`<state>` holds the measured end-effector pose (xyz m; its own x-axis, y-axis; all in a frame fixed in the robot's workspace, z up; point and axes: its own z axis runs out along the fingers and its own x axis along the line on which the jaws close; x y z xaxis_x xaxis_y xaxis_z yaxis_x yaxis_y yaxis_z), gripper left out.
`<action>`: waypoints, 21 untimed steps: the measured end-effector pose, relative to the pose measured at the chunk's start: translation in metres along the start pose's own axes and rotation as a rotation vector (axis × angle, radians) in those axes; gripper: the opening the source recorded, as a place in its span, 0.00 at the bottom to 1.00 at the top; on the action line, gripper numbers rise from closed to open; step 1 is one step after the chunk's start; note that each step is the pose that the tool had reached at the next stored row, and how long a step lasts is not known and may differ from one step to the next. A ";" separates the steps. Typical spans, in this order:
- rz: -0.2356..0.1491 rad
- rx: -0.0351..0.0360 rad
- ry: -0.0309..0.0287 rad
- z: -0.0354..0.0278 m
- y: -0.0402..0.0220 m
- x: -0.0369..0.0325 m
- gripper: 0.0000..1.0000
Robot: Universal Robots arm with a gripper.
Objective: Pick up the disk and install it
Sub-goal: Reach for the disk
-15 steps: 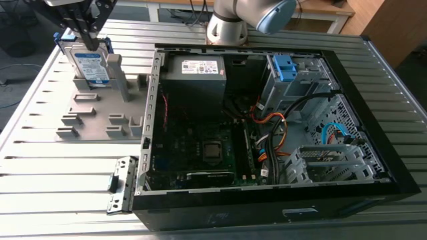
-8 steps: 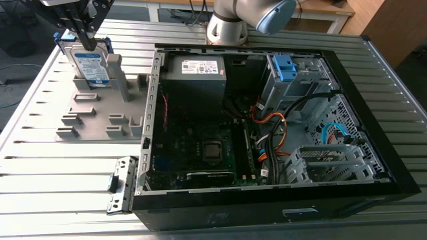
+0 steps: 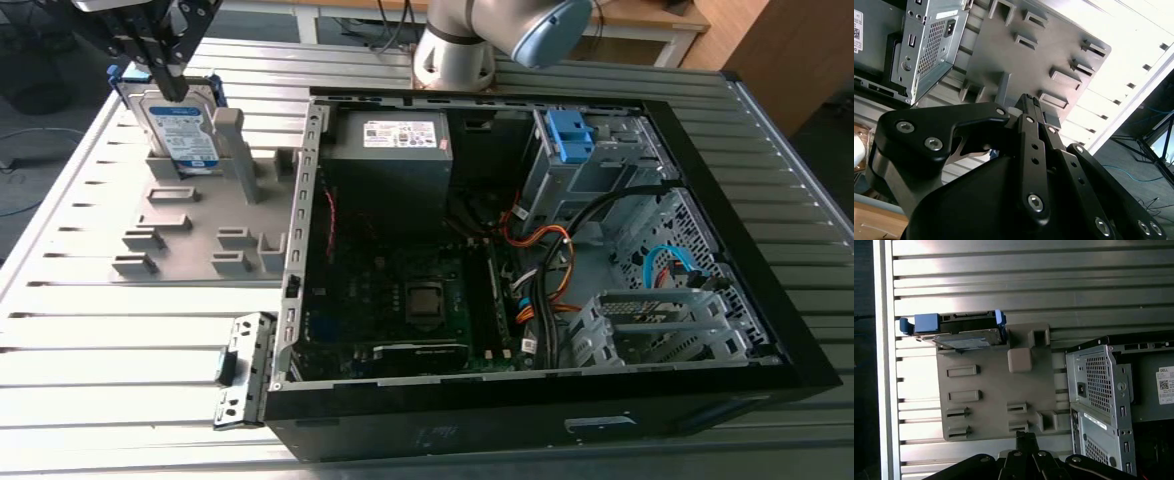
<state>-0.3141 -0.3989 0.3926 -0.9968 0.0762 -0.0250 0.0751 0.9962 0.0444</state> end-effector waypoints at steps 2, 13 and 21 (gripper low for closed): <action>0.000 0.0000 0.0000 0.0000 -0.0001 0.0012 0.11; 0.000 0.0000 0.0000 0.0003 -0.0006 0.0072 0.11; 0.000 0.0000 0.0000 0.0004 -0.0008 0.0107 0.11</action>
<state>-0.3248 -0.3989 0.3919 -0.9968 0.0762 -0.0250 0.0750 0.9962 0.0444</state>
